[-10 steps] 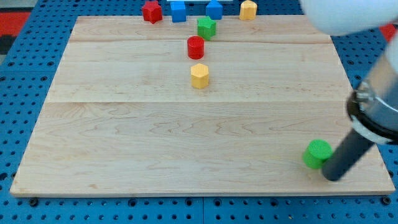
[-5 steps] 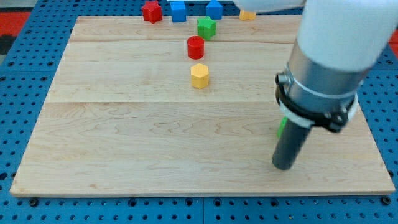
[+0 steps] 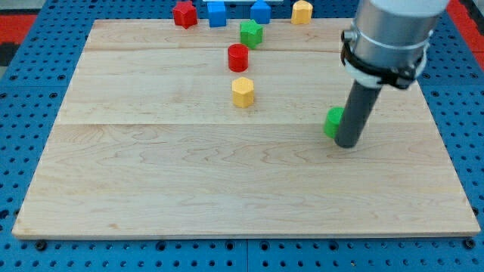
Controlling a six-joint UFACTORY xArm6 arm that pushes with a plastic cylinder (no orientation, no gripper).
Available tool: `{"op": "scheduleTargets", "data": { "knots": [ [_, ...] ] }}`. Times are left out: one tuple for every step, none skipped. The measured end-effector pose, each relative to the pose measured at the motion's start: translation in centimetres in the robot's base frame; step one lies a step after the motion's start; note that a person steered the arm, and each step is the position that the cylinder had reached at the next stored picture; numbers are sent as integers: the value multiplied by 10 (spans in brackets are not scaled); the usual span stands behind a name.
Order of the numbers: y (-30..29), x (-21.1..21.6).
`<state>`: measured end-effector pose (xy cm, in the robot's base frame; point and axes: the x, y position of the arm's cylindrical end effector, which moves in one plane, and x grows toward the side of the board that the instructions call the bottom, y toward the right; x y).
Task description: Move the green circle to the bottom of the yellow hexagon
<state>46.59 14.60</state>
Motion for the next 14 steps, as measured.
{"op": "scheduleTargets", "data": {
  "knots": [
    [22, -13],
    [61, -34],
    [28, -38],
    [-10, -38],
    [-15, -53],
    [-28, -79],
    [-56, -40],
    [-67, -37],
    [-44, -36],
    [-43, -27],
    [-43, 14],
    [-69, 10],
    [-115, -6],
    [-124, -9]
  ]
}}
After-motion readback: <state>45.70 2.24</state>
